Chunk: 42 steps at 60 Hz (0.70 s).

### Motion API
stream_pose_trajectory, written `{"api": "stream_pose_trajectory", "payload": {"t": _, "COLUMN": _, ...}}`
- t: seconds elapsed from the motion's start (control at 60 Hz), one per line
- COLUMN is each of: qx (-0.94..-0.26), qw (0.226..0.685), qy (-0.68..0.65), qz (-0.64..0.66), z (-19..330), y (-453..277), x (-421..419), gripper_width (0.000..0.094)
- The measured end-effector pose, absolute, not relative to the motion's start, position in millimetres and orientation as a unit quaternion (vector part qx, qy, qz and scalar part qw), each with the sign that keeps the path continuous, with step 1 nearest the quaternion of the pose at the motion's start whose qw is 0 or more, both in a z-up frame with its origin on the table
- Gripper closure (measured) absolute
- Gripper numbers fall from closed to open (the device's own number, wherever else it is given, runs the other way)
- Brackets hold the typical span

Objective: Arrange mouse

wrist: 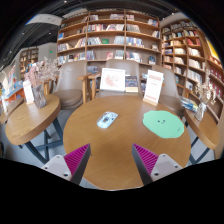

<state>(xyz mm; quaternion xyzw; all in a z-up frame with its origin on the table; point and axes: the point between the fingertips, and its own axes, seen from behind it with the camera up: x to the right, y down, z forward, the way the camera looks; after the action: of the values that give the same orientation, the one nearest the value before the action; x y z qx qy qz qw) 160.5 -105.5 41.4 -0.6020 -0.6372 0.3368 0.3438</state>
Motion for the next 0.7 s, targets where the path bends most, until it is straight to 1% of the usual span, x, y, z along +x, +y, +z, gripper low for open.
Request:
{"api": "stream_pose_trajectory", "payload": {"t": 0.117, "qx": -0.598, "qw": 0.336, "qy": -0.644, "qz": 0.339, "z": 31.5, "y": -130.7, "x": 142.3, "gripper_width": 0.0081}}
{"api": "stream_pose_trajectory", "payload": {"t": 0.25, "qx": -0.607, "qw": 0.331, "qy": -0.640, "qz": 0.335, "z": 18.6, "y": -141.7, "x": 113.8, "gripper_width": 0.0081}}
{"api": "stream_pose_trajectory", "payload": {"t": 0.483, "qx": -0.629, "qw": 0.323, "qy": -0.630, "qz": 0.321, "z": -5.8, "y": -139.8, "x": 57.2, "gripper_width": 0.0086}}
{"api": "stream_pose_trajectory", "payload": {"t": 0.6, "qx": -0.637, "qw": 0.314, "qy": -0.628, "qz": 0.319, "z": -11.4, "y": -142.4, "x": 37.7, "gripper_width": 0.0083}}
{"api": "stream_pose_trajectory", "payload": {"t": 0.7, "qx": -0.634, "qw": 0.321, "qy": -0.626, "qz": 0.320, "z": -12.3, "y": -141.7, "x": 16.3, "gripper_width": 0.0083}}
